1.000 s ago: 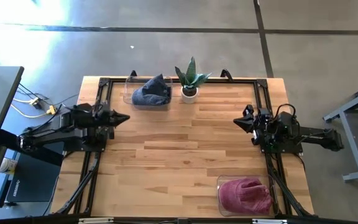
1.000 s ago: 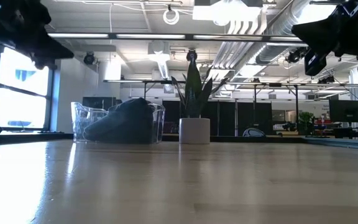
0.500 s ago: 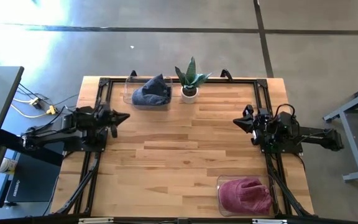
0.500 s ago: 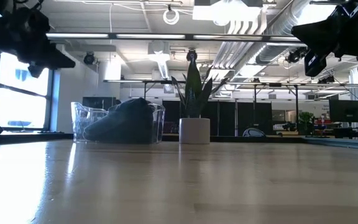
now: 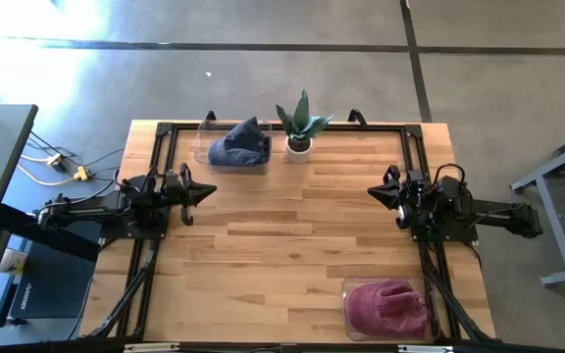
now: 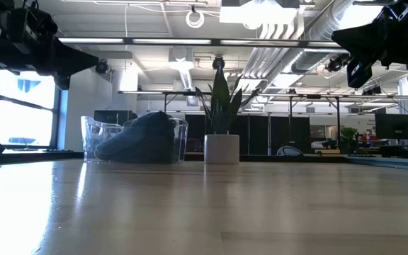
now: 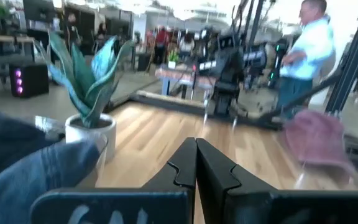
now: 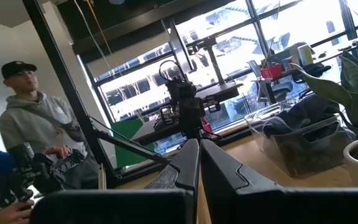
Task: Pick & Place hat
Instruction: Return to Home Position
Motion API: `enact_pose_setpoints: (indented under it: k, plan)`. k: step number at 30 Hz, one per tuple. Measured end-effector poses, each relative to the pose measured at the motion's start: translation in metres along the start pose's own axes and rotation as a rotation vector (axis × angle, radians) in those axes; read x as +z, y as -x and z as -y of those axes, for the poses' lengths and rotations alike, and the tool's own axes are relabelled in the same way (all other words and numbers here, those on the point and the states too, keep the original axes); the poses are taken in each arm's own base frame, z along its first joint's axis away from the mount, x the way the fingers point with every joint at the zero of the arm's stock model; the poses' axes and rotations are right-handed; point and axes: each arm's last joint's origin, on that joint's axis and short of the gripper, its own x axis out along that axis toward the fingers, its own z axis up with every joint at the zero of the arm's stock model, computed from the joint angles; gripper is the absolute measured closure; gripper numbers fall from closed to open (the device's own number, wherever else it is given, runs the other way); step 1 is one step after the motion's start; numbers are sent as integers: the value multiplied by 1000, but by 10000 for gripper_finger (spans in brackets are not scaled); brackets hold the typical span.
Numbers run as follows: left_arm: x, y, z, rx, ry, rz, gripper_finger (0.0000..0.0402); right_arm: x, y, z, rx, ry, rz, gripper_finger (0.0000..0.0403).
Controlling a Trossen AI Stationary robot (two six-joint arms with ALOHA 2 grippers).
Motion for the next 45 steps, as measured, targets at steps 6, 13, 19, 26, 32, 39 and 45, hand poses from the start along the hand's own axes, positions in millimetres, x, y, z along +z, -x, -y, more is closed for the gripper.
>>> enact_pose_setpoints:
  k: [6,13,19,26,32,39,45]
  plan:
    - [-6,0,3,-116,-120,-69,401,0,0,0,-2,0,-3,391]
    - [-7,0,3,-131,-160,-73,401,0,0,0,-1,0,-4,391]
    - [-7,0,3,-131,-159,-73,401,0,0,0,-1,0,-4,391]
    - [-8,0,3,-131,-159,-74,401,0,0,0,-1,0,-4,391]
    - [-8,0,3,-130,-159,-74,401,0,0,0,-2,0,-3,391]
    - [-8,0,3,-130,-158,-74,401,0,0,0,-1,0,-4,391]
    - [-8,0,3,-130,-158,-74,401,-1,1,-1,9,6,-8,391]
